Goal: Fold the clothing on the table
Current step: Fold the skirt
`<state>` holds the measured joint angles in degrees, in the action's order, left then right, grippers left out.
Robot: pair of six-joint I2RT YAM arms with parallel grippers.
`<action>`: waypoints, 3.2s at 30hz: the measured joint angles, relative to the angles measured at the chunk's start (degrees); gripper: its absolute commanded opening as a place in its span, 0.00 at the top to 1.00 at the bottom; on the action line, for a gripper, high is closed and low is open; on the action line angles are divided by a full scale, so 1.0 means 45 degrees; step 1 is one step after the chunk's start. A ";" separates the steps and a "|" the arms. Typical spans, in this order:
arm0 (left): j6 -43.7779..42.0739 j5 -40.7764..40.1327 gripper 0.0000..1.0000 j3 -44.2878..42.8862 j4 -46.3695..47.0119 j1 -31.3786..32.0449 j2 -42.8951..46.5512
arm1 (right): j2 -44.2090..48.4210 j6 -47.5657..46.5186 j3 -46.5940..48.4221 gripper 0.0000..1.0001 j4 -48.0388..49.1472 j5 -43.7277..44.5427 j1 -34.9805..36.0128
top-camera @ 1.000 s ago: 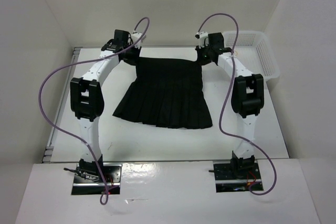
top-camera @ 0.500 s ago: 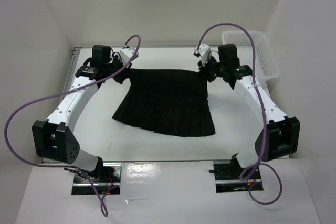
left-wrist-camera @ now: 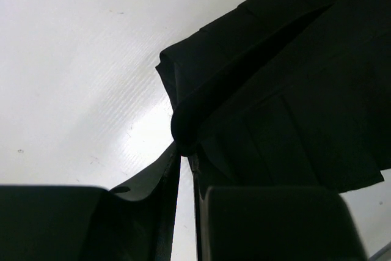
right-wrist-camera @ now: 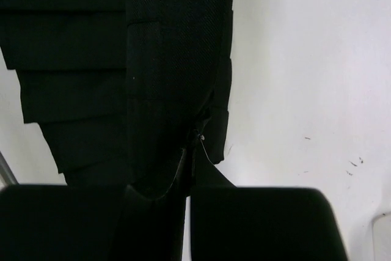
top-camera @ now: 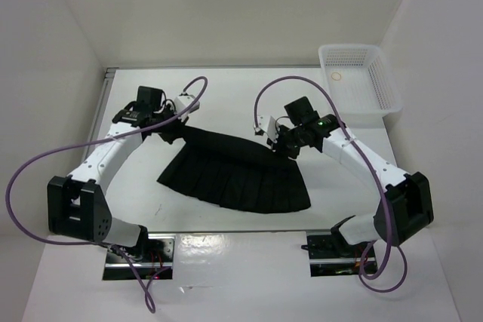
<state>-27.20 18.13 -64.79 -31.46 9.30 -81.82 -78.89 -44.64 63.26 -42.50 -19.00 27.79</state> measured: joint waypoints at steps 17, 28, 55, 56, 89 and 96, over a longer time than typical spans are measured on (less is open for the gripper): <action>-0.1836 0.0296 0.78 0.1093 -0.1632 -0.0131 0.5178 | 0.0185 -0.1161 -0.0228 1.00 -0.2351 0.0359 0.0743; -0.1326 0.0126 0.72 0.1957 -0.1846 -0.0131 0.5974 | -0.1297 -0.1491 0.0117 0.19 -0.4770 0.0350 0.2414; 0.3512 -0.1627 0.44 0.2361 -0.0447 -0.0617 0.7315 | -0.3152 -0.1239 0.1783 0.09 -0.5338 -0.1103 0.2356; 0.3512 -0.1622 0.44 0.2404 -0.0466 -0.0617 0.7310 | -0.3580 -0.1341 0.1826 0.09 -0.5425 -0.1103 0.2322; 0.3415 -0.1137 0.39 0.2545 -0.0452 -0.0617 0.7548 | 0.0063 0.2011 0.1977 0.05 -0.5484 0.0622 0.2414; 0.3798 -0.2025 0.37 0.2584 -0.0340 -0.0622 0.7533 | -0.4153 0.3628 0.2327 0.05 -0.2744 0.1409 0.2433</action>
<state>-10.11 9.02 -53.17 -32.99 6.50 -47.92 -97.58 -28.32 73.73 -54.85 -12.67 38.74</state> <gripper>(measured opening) 0.633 0.948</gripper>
